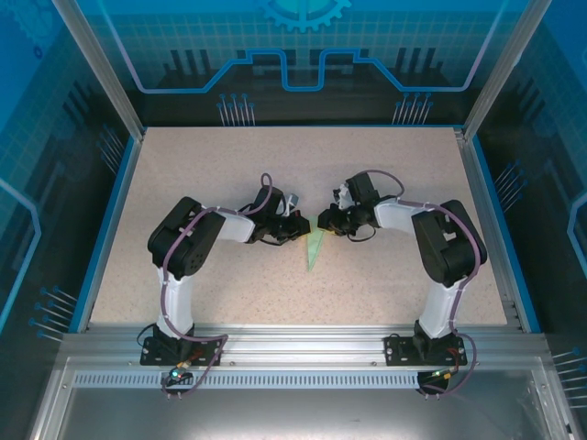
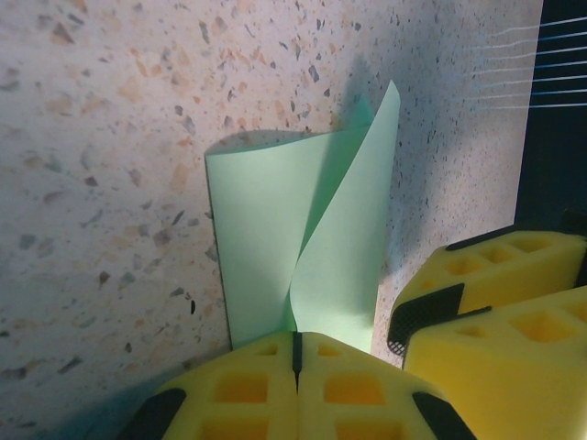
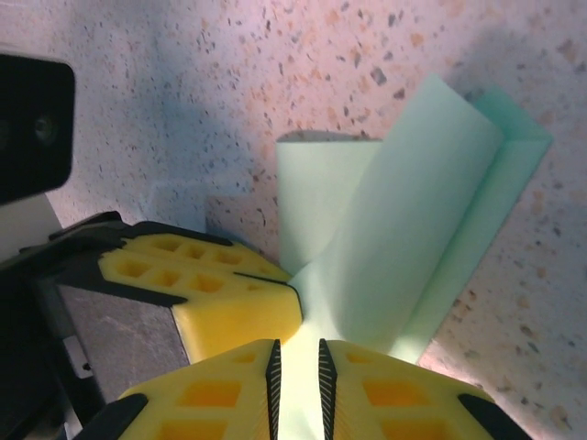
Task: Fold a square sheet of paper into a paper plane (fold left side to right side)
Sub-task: Fold the wing for the fifth time at the center of the table.
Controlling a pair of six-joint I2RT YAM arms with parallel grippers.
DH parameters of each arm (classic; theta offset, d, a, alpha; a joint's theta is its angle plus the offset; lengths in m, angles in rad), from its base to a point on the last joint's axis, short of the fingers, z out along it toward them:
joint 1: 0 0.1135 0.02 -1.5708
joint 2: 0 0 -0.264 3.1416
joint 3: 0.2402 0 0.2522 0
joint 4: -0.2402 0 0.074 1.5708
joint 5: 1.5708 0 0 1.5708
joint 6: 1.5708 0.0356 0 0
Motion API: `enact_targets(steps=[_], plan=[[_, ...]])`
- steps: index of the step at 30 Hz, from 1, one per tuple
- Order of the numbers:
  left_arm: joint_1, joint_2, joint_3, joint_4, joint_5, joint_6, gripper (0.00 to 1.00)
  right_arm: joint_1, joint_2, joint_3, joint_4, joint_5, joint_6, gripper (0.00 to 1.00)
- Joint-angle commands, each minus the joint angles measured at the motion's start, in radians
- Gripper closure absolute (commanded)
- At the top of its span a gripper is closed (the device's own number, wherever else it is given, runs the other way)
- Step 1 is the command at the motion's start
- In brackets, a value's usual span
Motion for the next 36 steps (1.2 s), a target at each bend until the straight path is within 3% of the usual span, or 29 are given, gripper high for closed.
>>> enact_targets(steps=[1,24,30,36], plan=[[-0.007,0.06,0.006,-0.054,-0.038,0.037,0.94,0.013,0.031,0.036,-0.029,-0.006,0.002,0.79],[-0.009,0.075,0.009,-0.072,-0.049,0.045,0.94,0.019,0.12,0.088,-0.137,0.053,-0.021,0.79],[0.004,0.015,-0.022,-0.084,-0.065,0.059,0.76,0.018,0.126,0.09,-0.214,0.102,-0.016,0.79],[0.02,-0.184,-0.115,-0.153,-0.104,0.113,0.52,0.019,0.138,0.084,-0.23,0.114,-0.012,0.79]])
